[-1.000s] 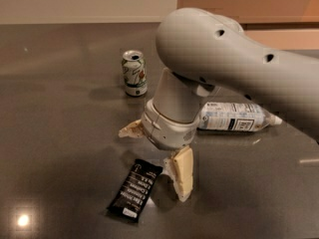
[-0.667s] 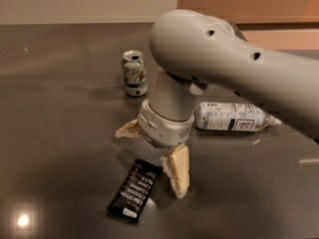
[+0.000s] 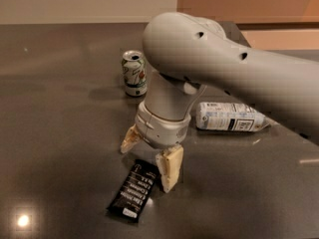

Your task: Move rxbar chocolate near 7up can

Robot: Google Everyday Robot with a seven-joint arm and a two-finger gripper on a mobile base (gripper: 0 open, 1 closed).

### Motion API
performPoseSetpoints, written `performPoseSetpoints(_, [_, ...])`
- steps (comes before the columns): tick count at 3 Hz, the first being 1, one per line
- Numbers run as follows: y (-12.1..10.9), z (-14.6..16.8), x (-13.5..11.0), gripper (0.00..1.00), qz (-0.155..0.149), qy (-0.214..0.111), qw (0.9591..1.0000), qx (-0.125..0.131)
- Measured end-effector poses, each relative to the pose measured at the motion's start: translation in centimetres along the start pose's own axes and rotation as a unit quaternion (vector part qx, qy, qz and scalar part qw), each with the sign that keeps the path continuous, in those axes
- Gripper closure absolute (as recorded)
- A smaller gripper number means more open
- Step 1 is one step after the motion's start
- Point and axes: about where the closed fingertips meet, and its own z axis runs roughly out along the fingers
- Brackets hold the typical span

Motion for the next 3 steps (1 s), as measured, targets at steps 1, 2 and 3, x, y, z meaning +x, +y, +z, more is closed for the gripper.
performPoseSetpoints(1, [0.35,0.17,0.10,0.50,-0.001,0.002,1.0000,-0.008])
performPoseSetpoints(2, [0.33,-0.22,-0.02,0.73,-0.001,0.002,1.0000,-0.008])
performPoseSetpoints(3, [0.33,-0.28,-0.03,0.96,-0.001,0.002,1.0000,-0.008])
